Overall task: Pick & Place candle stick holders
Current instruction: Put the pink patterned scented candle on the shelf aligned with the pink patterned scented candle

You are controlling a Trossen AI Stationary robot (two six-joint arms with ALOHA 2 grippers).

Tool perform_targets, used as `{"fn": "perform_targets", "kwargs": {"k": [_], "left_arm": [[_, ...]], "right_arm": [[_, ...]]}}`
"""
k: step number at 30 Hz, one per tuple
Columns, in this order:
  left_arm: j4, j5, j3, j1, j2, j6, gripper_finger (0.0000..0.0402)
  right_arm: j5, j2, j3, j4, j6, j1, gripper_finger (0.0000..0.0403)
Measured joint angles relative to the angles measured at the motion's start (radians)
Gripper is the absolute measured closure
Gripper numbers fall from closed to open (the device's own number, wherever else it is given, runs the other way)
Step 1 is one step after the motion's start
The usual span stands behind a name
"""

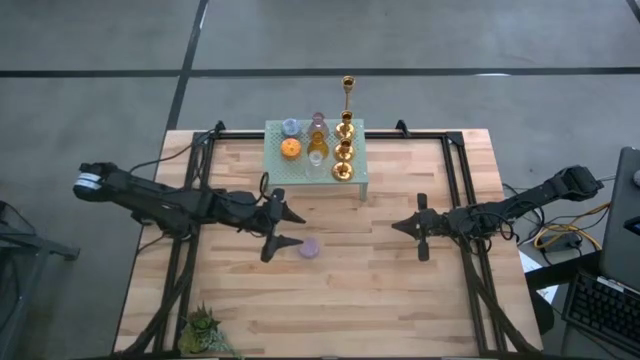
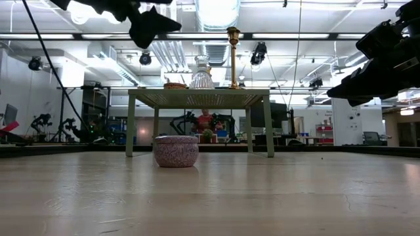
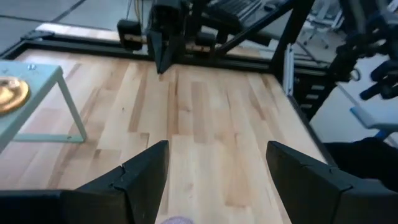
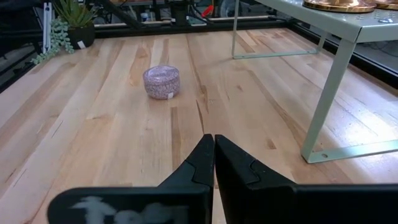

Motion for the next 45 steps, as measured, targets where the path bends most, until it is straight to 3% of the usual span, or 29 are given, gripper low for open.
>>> {"fn": "perform_targets", "kwargs": {"k": [6, 10, 14, 21, 45], "left_arm": [[-0.029, -0.031, 0.033, -0.04, 0.056, 0.0, 0.0128], [-0.198, -0.085, 0.114, -0.046, 0.111, -0.015, 0.0121], [-0.303, -0.157, 0.167, -0.047, 0.168, -0.025, 0.0086], [-0.315, -0.15, 0.188, -0.058, 0.226, -0.01, 0.0023], [-0.332, -0.15, 0.188, -0.059, 0.272, 0.001, 0.0021]], "right_arm": [[0.0, 0.0, 0.0, 0.0, 0.0, 0.0, 0.0394], [0.0, 0.0, 0.0, 0.0, 0.0, 0.0, 0.0394], [0.0, 0.0, 0.0, 0.0, 0.0, 0.0, 0.0394], [0.0, 0.0, 0.0, 0.0, 0.0, 0.0, 0.0394], [0.0, 0.0, 0.0, 0.0, 0.0, 0.0, 0.0394]]}}
